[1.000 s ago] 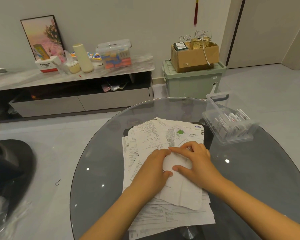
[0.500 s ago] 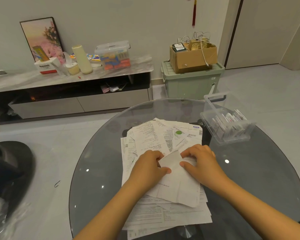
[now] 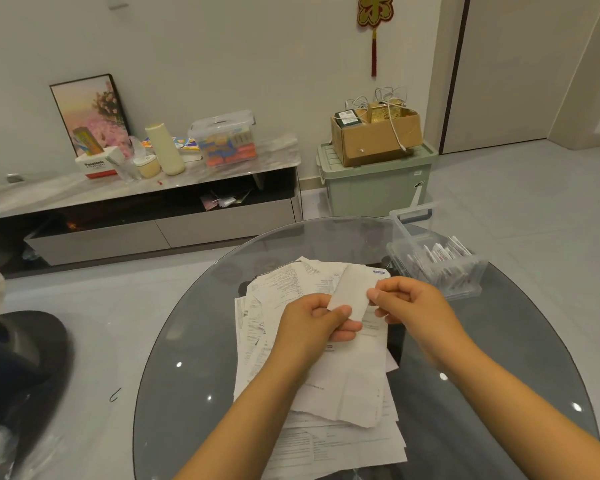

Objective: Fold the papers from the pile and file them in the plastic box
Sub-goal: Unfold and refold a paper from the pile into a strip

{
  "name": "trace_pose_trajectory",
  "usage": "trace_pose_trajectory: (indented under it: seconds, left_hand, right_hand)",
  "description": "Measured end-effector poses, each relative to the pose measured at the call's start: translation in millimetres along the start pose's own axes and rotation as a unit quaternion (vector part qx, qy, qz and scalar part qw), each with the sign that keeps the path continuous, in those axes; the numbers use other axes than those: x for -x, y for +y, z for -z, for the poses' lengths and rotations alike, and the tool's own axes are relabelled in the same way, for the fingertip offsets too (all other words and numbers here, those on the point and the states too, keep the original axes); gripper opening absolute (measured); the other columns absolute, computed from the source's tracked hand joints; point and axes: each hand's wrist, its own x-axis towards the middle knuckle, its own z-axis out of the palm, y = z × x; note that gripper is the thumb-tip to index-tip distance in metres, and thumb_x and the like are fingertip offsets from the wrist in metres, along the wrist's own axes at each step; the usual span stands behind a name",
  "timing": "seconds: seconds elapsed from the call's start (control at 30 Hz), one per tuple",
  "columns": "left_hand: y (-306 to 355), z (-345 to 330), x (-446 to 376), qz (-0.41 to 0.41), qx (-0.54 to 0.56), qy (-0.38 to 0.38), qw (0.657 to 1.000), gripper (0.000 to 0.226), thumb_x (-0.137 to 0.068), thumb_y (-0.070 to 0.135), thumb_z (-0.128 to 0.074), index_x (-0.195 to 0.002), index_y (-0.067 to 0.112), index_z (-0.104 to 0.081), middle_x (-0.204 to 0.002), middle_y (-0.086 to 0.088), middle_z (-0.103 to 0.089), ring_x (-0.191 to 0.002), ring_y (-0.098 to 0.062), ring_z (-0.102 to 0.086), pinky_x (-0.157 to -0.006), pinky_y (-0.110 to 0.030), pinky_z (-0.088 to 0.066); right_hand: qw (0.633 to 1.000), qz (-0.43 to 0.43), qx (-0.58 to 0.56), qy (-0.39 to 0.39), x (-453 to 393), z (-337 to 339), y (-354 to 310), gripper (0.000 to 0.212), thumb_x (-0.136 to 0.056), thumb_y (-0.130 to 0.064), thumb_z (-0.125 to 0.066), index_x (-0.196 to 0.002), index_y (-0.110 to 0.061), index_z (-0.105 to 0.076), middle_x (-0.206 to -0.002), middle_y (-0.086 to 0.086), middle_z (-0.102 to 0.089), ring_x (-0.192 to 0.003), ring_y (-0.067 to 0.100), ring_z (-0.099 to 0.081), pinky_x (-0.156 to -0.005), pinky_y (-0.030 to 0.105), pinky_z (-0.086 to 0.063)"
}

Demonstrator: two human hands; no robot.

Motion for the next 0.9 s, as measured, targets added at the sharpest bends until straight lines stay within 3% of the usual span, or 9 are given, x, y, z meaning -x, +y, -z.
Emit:
trace_pose_trajectory:
  seconds: [0.17, 0.33, 0.47, 0.53, 0.7, 0.83, 0.9]
  left_hand:
    - [16, -27, -12, -0.017, 0.033, 0.007, 0.999, 0.022, -0.09, 0.019, -0.063, -0.108, 0.007, -0.063, -0.09, -0.01, -0.074, -0.079, -0.019, -0.072, -0.084, -0.038, -0.057]
    - [34, -51, -26, -0.044, 0.053, -0.001, 0.998, 0.021, -0.094, 0.024, -0.056, -0.107, 0.009, -0.063, -0.093, -0.009, -0.073, -0.082, -0.017, -0.071, -0.084, -0.035, -0.057]
    - [43, -69, -42, -0.068, 0.026, 0.013, 0.997, 0.025, -0.098, 0.026, -0.049, -0.108, 0.011, -0.065, -0.092, -0.005, -0.071, -0.074, -0.01, -0.066, -0.07, -0.02, -0.056]
    - [45, -78, -49, -0.09, -0.007, 0.018, 0.996, 0.026, -0.097, 0.026, -0.05, -0.109, 0.011, -0.067, -0.093, -0.004, -0.069, -0.072, -0.009, -0.061, -0.063, -0.016, -0.05]
    - [48, -91, -65, -0.171, -0.109, 0.038, 0.978, 0.023, -0.094, 0.027, -0.055, -0.103, 0.014, -0.072, -0.099, 0.0, -0.07, -0.085, -0.013, -0.063, -0.076, -0.021, -0.051]
    - [51, -96, -77, -0.226, -0.202, 0.033, 0.952, 0.023, -0.095, 0.027, -0.052, -0.099, 0.016, -0.072, -0.096, 0.004, -0.067, -0.079, -0.006, -0.056, -0.066, -0.01, -0.041]
    - [48, -98, -83, -0.267, -0.272, 0.028, 0.924, 0.023, -0.095, 0.028, -0.052, -0.102, 0.019, -0.072, -0.103, 0.005, -0.064, -0.091, -0.006, -0.051, -0.079, -0.016, -0.041]
  right_hand:
    - [1.0, 0.004, 0.016, 0.015, -2, 14, -8, 0.007, -0.082, -0.017, -0.068, -0.084, -0.011, -0.071, -0.075, 0.001, -0.07, -0.061, 0.003, -0.062, -0.06, 0.019, -0.05]
    - [0.994, 0.06, 0.019, 0.087, -10, 32, -22, 0.003, -0.081, -0.015, -0.07, -0.082, -0.012, -0.071, -0.073, 0.002, -0.07, -0.058, 0.001, -0.063, -0.054, 0.011, -0.048]
    - [0.983, 0.097, 0.052, 0.15, -18, 45, -29, 0.009, -0.083, -0.014, -0.068, -0.077, -0.02, -0.069, -0.072, 0.002, -0.069, -0.062, 0.009, -0.062, -0.058, 0.02, -0.051]
    - [0.973, 0.122, 0.091, 0.176, -22, 53, -30, 0.006, -0.085, -0.014, -0.066, -0.086, -0.018, -0.071, -0.074, -0.001, -0.068, -0.066, 0.008, -0.062, -0.062, 0.022, -0.051]
    - [0.93, 0.169, 0.204, 0.254, -34, 69, -32, 0.02, -0.086, -0.016, -0.065, -0.105, -0.015, -0.071, -0.079, -0.009, -0.062, -0.07, 0.005, -0.058, -0.073, 0.023, -0.049]
    - [0.909, 0.183, 0.253, 0.275, -43, 80, -29, 0.027, -0.084, -0.013, -0.067, -0.111, -0.02, -0.065, -0.074, -0.007, -0.06, -0.068, 0.01, -0.058, -0.069, 0.028, -0.052]
    - [0.897, 0.179, 0.286, 0.284, -48, 83, -25, 0.024, -0.084, -0.013, -0.067, -0.107, -0.02, -0.065, -0.074, -0.005, -0.061, -0.07, 0.015, -0.059, -0.068, 0.036, -0.054]
